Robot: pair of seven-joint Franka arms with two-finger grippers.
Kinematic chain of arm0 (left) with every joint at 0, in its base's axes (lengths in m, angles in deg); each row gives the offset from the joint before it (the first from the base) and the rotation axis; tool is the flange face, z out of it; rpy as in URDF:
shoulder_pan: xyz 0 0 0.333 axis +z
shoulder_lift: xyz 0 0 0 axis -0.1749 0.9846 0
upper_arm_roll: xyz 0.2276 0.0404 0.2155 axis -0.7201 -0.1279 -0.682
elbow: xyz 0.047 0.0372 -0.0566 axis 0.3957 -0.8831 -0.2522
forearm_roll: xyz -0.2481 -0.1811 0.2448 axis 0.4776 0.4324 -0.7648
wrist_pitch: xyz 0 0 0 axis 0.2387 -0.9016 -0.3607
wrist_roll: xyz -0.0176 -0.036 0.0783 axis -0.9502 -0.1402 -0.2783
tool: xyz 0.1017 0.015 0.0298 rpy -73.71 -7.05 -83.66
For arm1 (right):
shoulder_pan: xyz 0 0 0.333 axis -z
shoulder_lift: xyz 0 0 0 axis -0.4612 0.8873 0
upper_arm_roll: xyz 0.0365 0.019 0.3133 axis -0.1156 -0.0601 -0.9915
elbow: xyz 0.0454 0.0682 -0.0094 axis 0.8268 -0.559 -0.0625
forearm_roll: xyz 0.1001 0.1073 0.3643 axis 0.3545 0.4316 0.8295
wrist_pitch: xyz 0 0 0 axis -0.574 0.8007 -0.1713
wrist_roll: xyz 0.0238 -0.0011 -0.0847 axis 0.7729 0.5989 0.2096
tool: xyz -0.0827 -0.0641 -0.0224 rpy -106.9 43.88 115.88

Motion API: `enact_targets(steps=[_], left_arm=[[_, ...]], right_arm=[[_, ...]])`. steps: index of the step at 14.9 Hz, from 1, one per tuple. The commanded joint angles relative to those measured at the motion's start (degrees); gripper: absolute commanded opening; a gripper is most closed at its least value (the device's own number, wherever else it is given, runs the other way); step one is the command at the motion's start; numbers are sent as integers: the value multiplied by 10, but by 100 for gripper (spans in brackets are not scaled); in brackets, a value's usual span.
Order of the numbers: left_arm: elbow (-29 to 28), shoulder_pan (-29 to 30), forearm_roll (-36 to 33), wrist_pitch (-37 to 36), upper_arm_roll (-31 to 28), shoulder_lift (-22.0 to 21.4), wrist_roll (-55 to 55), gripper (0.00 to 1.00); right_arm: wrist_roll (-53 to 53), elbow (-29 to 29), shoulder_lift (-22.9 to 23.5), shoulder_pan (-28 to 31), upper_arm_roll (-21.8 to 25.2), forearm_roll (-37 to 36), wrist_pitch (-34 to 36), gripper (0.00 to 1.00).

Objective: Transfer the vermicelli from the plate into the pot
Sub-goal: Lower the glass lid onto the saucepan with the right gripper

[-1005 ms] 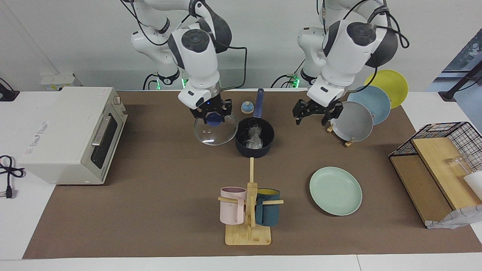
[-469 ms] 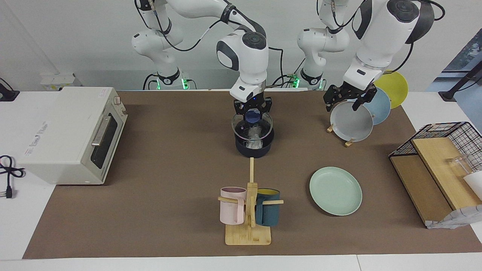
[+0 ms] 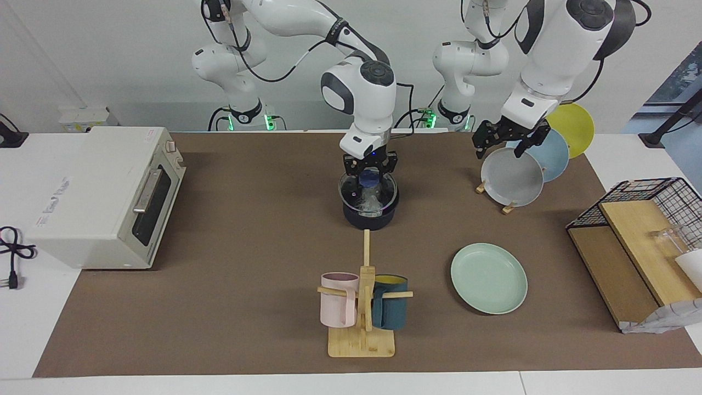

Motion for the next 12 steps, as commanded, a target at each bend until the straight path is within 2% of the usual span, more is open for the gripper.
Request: enact_targets(steps=[1, 7, 12], left_arm=[[12, 17, -14, -31, 8, -6, -1, 100], [9, 55, -13, -35, 33, -7, -6, 100], [9, 51, -10, -35, 33, -6, -5, 100]], right_arm=[[-21, 3, 8, -3, -1, -12, -11, 0], [-35, 6, 19, -5, -1, -15, -22, 0], [-35, 9, 20, -3, -1, -31, -25, 0]])
